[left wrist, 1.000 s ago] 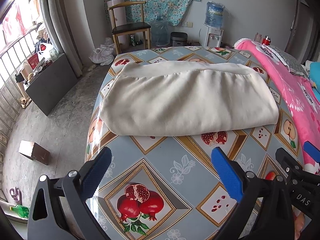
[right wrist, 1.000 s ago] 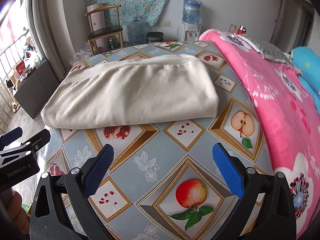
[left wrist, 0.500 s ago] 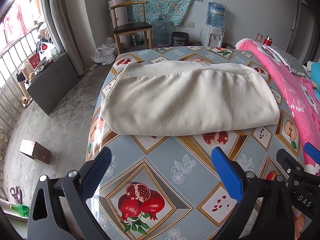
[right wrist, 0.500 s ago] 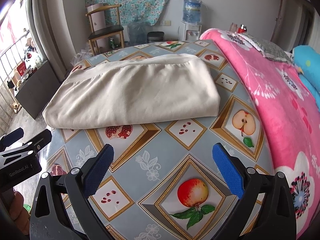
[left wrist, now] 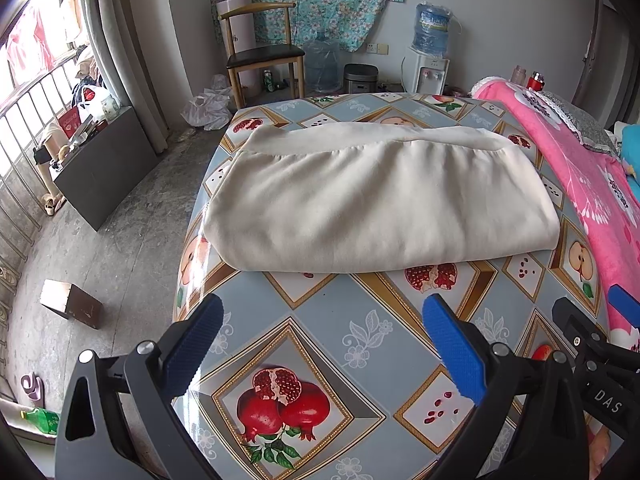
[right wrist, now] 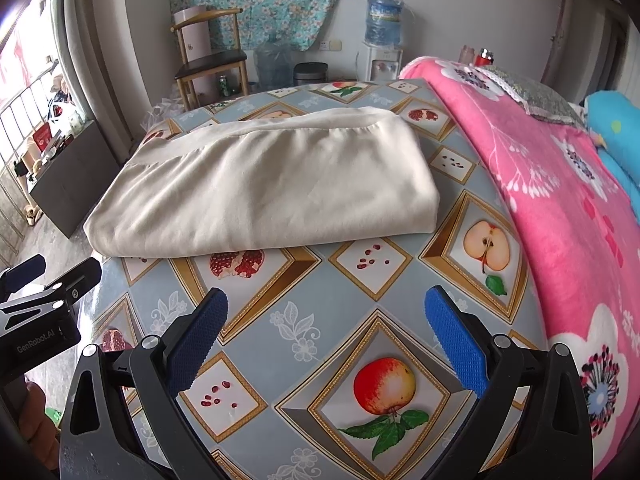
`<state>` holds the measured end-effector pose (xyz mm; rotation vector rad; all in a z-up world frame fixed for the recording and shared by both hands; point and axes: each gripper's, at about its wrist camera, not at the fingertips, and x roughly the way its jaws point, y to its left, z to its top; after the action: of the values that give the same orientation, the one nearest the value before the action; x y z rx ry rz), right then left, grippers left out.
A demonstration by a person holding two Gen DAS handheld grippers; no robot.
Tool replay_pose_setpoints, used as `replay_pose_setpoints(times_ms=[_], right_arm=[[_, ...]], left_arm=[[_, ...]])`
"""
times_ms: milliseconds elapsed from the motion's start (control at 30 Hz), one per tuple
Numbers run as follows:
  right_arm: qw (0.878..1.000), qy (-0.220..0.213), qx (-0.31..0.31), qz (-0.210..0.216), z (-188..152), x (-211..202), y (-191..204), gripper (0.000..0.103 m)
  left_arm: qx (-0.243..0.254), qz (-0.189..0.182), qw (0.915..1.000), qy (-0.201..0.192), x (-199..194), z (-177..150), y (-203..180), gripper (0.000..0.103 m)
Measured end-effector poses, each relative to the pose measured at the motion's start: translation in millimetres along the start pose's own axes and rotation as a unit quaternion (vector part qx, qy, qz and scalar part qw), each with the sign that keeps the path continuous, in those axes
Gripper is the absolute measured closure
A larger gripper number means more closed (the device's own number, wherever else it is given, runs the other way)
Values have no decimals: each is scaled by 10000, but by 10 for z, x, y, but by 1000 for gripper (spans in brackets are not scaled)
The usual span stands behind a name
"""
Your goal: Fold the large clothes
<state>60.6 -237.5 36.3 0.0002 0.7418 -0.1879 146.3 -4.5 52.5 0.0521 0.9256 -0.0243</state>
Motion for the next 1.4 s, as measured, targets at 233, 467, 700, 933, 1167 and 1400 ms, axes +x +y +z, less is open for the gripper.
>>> replay_pose_setpoints(times_ms=[233, 467, 700, 933, 1167, 1400], right_arm=[[10000, 14, -8, 22, 16, 6, -7, 7], [10000, 29, -9, 34, 17, 9, -8, 7], [10000, 30, -11, 35, 15, 6, -2, 7], [10000, 24, -6, 31, 13, -1, -1, 7], [10000, 37, -14, 41, 19, 10, -29, 7], [10000, 43, -6, 46, 12, 2, -26, 7]], left_arm=[[-1, -7, 10000, 1, 0, 2, 1, 5], [9, -5, 10000, -2, -1, 2, -4, 5], [4, -2, 10000, -1, -1, 4, -2, 5], [9, 3, 10000, -8, -3, 3, -5, 5], [13, 8, 10000, -5, -3, 7, -3, 5], [-1, 11, 10000, -5, -2, 6, -1, 5]])
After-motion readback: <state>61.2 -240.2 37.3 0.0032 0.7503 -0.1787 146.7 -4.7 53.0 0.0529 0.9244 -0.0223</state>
